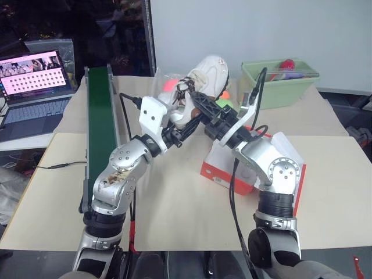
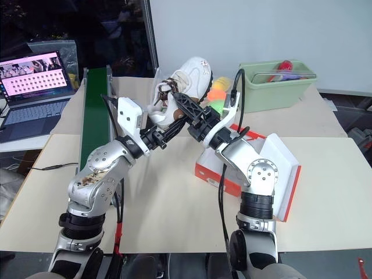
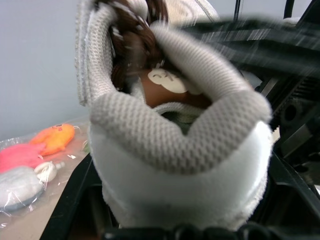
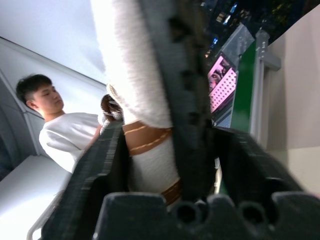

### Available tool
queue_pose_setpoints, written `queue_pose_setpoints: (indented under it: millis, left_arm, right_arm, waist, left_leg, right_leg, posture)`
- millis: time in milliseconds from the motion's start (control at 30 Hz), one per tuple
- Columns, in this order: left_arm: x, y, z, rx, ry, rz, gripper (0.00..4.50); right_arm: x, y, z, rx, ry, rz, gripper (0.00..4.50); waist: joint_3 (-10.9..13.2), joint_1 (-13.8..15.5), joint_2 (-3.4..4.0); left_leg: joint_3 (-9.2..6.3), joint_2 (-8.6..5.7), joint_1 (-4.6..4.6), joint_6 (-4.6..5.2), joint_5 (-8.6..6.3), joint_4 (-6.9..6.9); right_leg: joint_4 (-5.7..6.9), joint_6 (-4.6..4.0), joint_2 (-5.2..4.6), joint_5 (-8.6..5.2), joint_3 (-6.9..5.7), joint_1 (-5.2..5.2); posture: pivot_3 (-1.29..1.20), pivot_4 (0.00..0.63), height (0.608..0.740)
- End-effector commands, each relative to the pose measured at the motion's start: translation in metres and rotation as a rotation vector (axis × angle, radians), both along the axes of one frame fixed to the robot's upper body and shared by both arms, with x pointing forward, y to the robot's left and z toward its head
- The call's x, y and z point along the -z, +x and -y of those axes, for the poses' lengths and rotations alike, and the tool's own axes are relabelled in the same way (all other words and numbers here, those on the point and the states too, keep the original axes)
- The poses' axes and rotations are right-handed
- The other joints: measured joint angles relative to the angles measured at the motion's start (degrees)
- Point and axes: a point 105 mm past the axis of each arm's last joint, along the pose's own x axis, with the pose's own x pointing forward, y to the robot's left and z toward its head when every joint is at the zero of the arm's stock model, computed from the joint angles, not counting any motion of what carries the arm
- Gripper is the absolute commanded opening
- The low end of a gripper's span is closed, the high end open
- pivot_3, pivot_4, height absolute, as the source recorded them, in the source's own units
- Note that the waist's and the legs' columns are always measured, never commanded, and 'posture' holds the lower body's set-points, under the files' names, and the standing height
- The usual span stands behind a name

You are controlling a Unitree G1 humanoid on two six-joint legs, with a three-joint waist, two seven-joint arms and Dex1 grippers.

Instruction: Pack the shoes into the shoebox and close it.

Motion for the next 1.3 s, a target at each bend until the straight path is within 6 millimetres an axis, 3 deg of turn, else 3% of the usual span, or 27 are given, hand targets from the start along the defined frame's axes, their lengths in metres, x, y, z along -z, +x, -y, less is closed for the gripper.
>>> queue_pose_setpoints:
  millis: [33,100,367,500,533,667,767,867,1033,1167,1300]
  left_arm:
    - [-0.01,-0.004,0.004,0.012,0.003,0.047,2.72]
    - [-0.009,-0.003,0.003,0.007,0.009,0.044,2.72]
    - [-0.002,-0.005,0.0,-0.004,0.027,0.028,2.72]
    - [0.002,-0.005,-0.001,-0.017,0.052,0.041,4.07]
    - [0.001,-0.005,-0.001,-0.02,0.052,0.046,4.45]
    - [-0.002,-0.005,-0.004,-0.034,0.048,0.073,4.45]
    - [-0.002,-0.003,-0.012,-0.046,0.054,0.073,4.45]
    - [0.007,-0.004,-0.018,-0.029,0.11,0.067,4.45]
    - [0.036,-0.021,-0.018,0.129,0.33,0.11,4.45]
    - [0.047,-0.025,-0.016,0.207,0.381,0.119,4.45]
    - [0.056,-0.026,-0.01,0.29,0.42,0.14,4.45]
  right_arm:
    - [-0.016,-0.007,-0.002,-0.018,0.027,0.066,1.18]
    - [-0.017,-0.008,-0.002,-0.024,0.03,0.07,0.87]
    - [-0.018,-0.011,-0.005,-0.02,0.024,0.076,0.85]
    - [-0.024,-0.007,-0.001,0.025,0.04,0.083,0.85]
    - [-0.026,-0.004,0.003,0.056,0.049,0.081,0.85]
    - [-0.027,0.015,0.024,0.207,0.037,0.04,0.85]
    - [-0.021,0.038,0.059,0.406,-0.026,-0.043,0.85]
    - [-0.018,0.046,0.086,0.538,-0.145,-0.088,0.85]
    - [-0.016,0.034,0.11,0.599,-0.33,-0.23,0.85]
    - [-0.014,0.02,0.116,0.568,-0.397,-0.333,0.85]
    - [0.001,0.006,0.126,0.574,-0.509,-0.508,0.85]
  waist:
    - [0.0,0.0,0.0]
    - [0.0,0.0,0.0]
    - [0.0,0.0,0.0]
    - [0.0,0.0,0.0]
    - [0.0,0.0,0.0]
    - [0.0,0.0,0.01]
    - [0.0,0.1,0.01]
    - [0.0,0.2,0.01]
    - [0.0,-0.3,0.09]
    - [0.0,-0.1,0.12]
    - [0.0,0.0,0.13]
  left_leg:
    - [0.0,0.0,0.0,0.0,0.0,0.0]
    - [0.0,0.0,0.0,0.0,0.0,0.0]
    - [0.0,0.01,0.0,0.0,0.0,-0.01]
    - [0.0,0.0,0.0,0.0,0.0,0.0]
    - [0.0,0.0,0.0,0.0,0.0,0.0]
    - [0.0,0.0,-0.01,0.0,0.0,0.0]
    - [0.0,0.0,-0.04,0.0,0.0,0.0]
    - [0.01,0.0,-0.04,0.0,0.0,0.0]
    - [0.06,0.01,-0.16,0.0,0.0,-0.13]
    - [0.1,0.02,-0.21,0.01,0.0,-0.21]
    - [0.11,0.02,-0.2,0.01,0.0,-0.13]
  right_leg:
    - [0.0,0.0,0.0,0.0,-0.01,0.0]
    - [-0.01,0.0,0.0,0.0,0.0,0.0]
    - [-0.01,0.0,0.0,0.0,-0.01,0.0]
    - [-0.02,0.0,0.0,0.0,0.0,-0.01]
    - [-0.02,0.0,0.0,0.0,0.0,-0.01]
    - [-0.02,0.0,0.0,0.0,0.0,-0.01]
    - [-0.04,0.0,0.0,0.0,-0.01,-0.05]
    - [-0.05,0.0,0.0,-0.01,-0.01,-0.03]
    - [-0.01,0.0,0.0,-0.01,0.02,-0.17]
    - [-0.02,-0.03,0.0,-0.03,0.04,-0.25]
    - [-0.14,-0.03,-0.01,-0.03,0.06,-0.24]
  posture:
    - [0.0,0.15,0.729]
    - [0.0,0.15,0.729]
    - [0.0,0.15,0.729]
    - [0.0,0.15,0.729]
    - [0.0,0.15,0.729]
    - [0.0,0.15,0.729]
    - [0.0,0.15,0.729]
    - [0.0,0.15,0.729]
    - [0.0,0.15,0.729]
    - [0.0,0.15,0.729]
    - [0.0,0.15,0.729]
